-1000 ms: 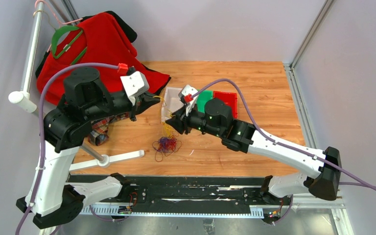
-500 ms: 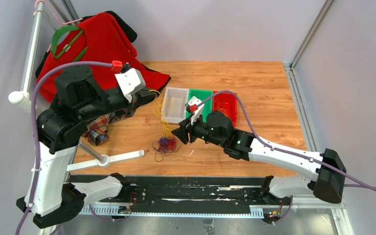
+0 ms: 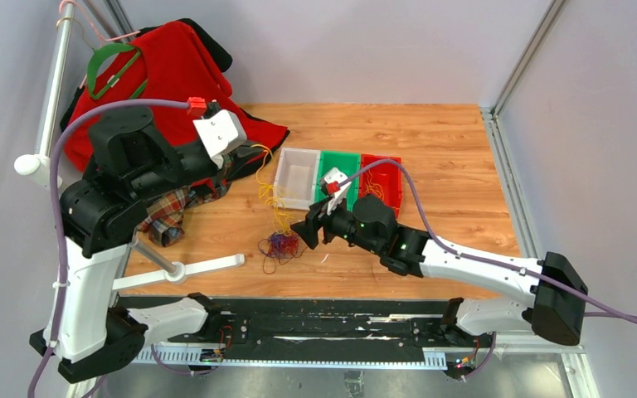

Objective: Untangle the cables

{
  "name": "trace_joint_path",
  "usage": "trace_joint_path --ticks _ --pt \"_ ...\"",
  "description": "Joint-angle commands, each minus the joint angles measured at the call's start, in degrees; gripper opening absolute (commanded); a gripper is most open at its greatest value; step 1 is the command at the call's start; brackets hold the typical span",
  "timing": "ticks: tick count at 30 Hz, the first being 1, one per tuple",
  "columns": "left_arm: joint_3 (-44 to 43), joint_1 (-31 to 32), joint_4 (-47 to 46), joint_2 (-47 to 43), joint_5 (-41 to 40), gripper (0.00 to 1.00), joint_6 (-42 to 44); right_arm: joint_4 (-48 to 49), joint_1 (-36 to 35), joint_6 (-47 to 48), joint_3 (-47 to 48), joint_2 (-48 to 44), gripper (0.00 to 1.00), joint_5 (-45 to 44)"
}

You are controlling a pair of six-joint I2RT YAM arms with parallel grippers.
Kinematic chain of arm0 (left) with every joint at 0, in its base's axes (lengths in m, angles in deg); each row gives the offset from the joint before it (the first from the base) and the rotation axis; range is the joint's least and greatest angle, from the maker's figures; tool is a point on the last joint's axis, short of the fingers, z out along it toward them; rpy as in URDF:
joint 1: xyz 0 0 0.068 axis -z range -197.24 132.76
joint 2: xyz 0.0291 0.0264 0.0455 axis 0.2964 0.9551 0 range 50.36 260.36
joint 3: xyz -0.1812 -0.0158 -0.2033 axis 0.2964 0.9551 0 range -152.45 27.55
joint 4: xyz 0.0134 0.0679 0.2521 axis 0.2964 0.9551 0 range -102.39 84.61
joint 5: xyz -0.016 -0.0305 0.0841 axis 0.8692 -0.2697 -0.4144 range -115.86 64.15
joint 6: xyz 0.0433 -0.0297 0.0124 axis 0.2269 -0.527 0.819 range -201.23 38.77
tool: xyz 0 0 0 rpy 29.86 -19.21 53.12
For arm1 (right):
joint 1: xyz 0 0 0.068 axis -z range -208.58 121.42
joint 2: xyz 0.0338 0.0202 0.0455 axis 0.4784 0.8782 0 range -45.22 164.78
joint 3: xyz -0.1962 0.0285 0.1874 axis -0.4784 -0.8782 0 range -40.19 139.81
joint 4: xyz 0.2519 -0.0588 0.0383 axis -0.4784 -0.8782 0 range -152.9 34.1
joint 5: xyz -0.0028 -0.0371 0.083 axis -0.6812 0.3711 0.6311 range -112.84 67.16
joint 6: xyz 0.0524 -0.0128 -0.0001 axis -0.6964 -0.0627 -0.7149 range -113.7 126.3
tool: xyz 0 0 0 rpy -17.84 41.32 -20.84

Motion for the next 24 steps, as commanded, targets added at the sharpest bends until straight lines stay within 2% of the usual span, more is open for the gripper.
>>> trace_joint_path --ticks 1,16,19,24 --pt "-1.79 0.07 -1.2 0.65 0.04 0.0 0.32 4.18 0.25 0.62 4.51 3.42 0.69 2.48" --pt "-4.61 0.03 -1.2 1.08 0.66 0.0 0.38 5.24 0.46 0.68 8.76 14.67 0.68 0.85" --pt "-5.22 0.03 -1.2 1.13 0.56 0.0 0.54 5.5 0.98 -0.17 8.75 16.23 0.63 0.68" --pt "-7.03 0.03 -1.19 1.05 0.13 0.0 0.69 7.16 3.05 -3.5 5.46 16.99 0.42 0.91"
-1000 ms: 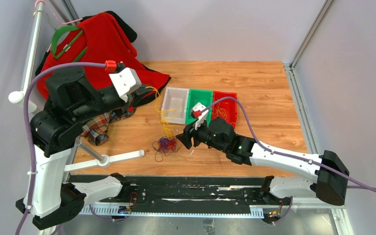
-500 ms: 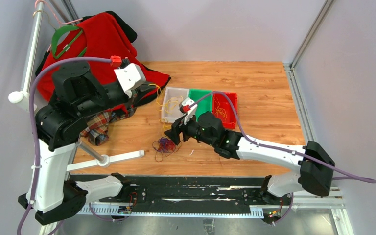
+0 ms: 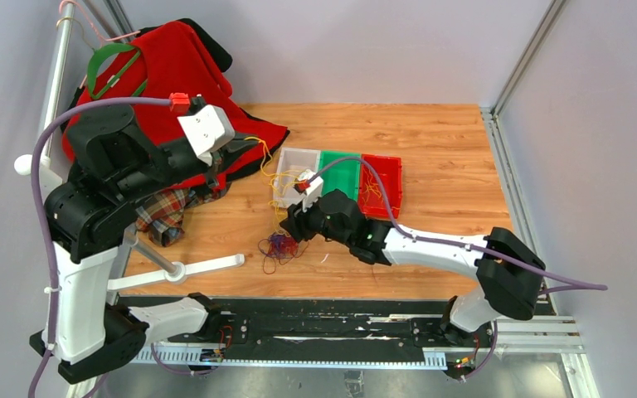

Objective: Untangle the cables

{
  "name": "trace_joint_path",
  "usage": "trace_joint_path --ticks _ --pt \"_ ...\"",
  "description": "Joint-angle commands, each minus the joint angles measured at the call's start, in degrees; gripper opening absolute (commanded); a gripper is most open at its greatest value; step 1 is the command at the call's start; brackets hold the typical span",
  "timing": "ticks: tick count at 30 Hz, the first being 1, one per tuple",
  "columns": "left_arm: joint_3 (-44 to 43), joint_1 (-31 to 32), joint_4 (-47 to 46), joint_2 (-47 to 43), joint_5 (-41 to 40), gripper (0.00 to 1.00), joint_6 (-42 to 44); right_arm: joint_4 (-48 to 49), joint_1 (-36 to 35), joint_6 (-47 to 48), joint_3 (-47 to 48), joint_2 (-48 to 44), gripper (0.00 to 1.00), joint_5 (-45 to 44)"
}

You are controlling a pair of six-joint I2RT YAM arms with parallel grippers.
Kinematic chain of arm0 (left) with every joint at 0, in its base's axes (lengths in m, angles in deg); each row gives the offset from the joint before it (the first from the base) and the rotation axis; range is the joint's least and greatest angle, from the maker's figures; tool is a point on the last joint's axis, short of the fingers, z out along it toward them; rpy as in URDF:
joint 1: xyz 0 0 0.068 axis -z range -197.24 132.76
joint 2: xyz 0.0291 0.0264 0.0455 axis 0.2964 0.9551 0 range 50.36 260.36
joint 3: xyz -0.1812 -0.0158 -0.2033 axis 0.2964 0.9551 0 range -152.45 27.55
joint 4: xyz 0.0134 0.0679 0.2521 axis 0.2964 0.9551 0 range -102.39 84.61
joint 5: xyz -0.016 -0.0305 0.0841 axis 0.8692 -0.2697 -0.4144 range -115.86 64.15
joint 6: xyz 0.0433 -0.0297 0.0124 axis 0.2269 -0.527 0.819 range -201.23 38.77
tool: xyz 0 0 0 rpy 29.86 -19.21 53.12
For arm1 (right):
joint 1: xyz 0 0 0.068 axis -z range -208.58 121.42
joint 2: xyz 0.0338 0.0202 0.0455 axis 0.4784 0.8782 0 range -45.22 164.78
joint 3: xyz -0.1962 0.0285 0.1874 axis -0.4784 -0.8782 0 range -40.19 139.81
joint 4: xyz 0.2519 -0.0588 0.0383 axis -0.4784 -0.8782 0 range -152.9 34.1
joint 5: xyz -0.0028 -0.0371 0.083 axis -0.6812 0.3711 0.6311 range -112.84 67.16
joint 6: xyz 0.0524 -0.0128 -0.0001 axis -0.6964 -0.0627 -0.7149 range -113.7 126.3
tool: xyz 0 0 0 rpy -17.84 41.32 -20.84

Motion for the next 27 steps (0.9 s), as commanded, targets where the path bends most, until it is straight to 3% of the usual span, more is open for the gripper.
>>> trace_joint_path --ticks 1,9,13,23,27 --pt "-2.98 0.07 -1.22 -0.15 0.08 0.0 0.67 4.02 2.73 -3.73 -2.37 0.09 0.37 -0.8" --pt "-6.78 0.05 -1.22 -0.15 -1.1 0.0 1.21 8.53 6.21 -9.17 -7.8 -1.82 0.01 1.35" --pt "-8.23 0.03 -1.22 -0.05 -1.59 0.01 1.78 8.88 6.83 -9.67 -9.34 -3.99 0.01 1.89" --pt "-12.66 0.03 -1.31 1.92 -0.72 0.0 1.75 4.28 6.8 -5.93 -6.17 -13.39 0.61 8.93" --pt "-16.23 0.03 -1.31 3.28 0.48 0.0 1.37 -1.66 6.68 -3.53 1.36 -12.47 0.66 17.04"
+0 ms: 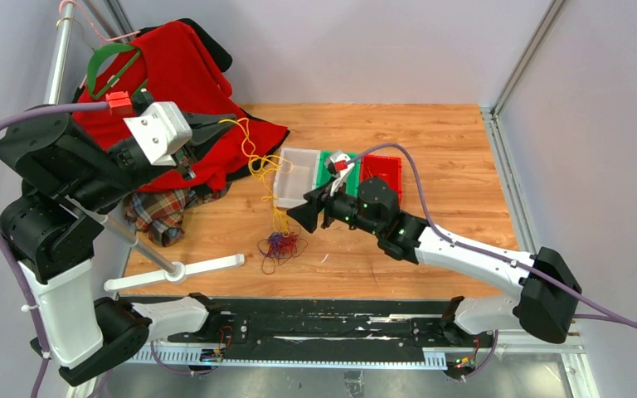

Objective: Untangle the cables

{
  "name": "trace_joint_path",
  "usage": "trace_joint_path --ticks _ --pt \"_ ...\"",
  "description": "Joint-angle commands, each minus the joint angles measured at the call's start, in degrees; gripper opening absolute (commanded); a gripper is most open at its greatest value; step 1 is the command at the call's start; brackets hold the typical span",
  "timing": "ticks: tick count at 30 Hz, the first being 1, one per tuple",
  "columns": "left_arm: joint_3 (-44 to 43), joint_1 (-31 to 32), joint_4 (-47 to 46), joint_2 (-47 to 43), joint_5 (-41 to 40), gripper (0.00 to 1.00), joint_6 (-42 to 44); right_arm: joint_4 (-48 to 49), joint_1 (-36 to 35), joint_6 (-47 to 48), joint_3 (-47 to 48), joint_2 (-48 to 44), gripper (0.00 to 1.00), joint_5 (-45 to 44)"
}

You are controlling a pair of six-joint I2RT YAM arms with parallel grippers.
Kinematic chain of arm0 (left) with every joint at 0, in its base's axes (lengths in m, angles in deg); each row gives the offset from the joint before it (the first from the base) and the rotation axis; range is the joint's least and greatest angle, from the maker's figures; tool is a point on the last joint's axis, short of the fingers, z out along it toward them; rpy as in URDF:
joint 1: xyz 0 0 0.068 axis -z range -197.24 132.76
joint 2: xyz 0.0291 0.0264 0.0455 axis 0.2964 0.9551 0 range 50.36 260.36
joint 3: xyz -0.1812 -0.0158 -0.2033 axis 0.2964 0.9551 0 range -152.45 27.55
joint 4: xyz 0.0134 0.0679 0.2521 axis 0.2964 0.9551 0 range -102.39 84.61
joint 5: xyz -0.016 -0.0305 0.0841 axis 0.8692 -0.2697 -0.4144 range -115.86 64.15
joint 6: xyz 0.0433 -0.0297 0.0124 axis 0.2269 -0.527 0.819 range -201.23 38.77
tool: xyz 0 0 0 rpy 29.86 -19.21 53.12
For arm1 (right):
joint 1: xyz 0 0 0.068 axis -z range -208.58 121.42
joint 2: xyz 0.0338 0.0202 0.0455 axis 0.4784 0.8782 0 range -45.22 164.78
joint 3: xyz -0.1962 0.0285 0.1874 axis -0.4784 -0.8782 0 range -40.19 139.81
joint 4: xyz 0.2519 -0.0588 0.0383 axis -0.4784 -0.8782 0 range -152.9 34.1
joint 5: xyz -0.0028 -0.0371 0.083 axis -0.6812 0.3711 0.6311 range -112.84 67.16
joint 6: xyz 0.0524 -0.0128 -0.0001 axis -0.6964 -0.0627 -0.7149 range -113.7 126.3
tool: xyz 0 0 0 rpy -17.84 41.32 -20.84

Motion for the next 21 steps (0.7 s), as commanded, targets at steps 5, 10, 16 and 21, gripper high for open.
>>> trace_joint_path --ticks 5,10,16,21 --pt "-6.85 0.05 -1.4 2.18 1.71 0.0 0.1 -8.75 -2.09 7.34 12.88 2.11 0.68 11.75" --pt "-7.24 0.03 -2.28 2.18 2.31 0.0 -0.35 -8.65 -3.47 8.37 16.03 5.42 0.68 8.4" --pt "-7.06 0.04 -2.3 1.61 2.28 0.0 -0.45 -7.1 -4.3 9.62 19.52 10.23 0.61 -0.81" --pt "-4.21 0.04 -2.22 -0.63 1.09 0.0 0.89 -5.86 -4.19 9.88 20.01 10.09 0.23 -2.17"
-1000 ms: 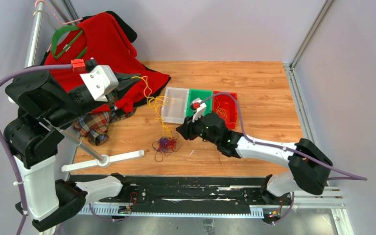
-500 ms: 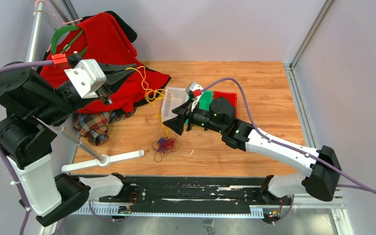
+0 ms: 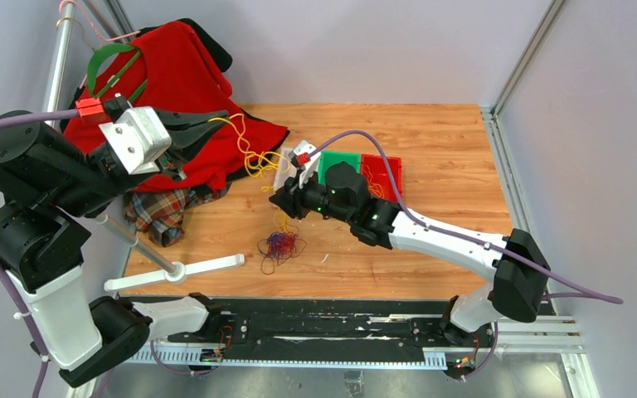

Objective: Untangle the cables

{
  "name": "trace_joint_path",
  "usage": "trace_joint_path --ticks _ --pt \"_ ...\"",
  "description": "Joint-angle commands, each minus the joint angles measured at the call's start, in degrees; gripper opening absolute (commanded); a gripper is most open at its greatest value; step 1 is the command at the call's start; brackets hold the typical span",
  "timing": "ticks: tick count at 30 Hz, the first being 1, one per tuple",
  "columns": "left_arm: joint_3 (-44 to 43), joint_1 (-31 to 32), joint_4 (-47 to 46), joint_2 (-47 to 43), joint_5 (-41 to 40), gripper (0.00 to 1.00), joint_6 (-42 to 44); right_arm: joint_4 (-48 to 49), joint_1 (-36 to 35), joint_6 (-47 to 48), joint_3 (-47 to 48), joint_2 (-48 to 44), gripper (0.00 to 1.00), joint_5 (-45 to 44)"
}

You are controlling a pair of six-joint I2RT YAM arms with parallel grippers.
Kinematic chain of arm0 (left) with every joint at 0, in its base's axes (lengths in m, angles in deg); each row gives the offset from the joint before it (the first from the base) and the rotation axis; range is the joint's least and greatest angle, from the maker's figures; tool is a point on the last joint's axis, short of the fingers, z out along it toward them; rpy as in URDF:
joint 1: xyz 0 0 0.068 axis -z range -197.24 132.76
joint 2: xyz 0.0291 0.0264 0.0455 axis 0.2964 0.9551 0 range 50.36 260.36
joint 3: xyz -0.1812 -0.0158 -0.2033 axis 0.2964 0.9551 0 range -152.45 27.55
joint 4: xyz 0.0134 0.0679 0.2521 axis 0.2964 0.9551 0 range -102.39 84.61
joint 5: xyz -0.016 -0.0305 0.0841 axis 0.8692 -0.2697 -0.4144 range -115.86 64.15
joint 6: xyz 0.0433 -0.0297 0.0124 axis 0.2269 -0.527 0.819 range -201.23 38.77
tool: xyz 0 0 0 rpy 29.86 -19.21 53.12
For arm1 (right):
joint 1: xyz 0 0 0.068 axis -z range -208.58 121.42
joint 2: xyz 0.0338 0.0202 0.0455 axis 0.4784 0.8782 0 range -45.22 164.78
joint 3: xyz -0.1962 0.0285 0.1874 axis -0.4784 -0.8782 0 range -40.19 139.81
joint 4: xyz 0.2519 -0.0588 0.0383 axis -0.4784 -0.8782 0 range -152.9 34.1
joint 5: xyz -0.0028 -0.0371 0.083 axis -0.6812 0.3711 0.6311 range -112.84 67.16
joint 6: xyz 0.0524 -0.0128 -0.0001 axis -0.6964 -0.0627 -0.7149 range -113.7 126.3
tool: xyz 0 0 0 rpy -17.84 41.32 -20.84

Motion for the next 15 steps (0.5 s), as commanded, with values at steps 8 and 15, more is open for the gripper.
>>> trace_joint_path --ticks 8,15 --pt "24.03 0.03 -5.52 -11.67 -2.61 0.03 -0.33 4.77 -0.46 -0.79 -1.39 -8.31 0.01 -2.98" --pt "38.43 0.03 -8.8 -16.97 -3.53 0.01 -3.67 3.46 -0.33 -0.82 -2.2 -11.78 0.01 -2.87"
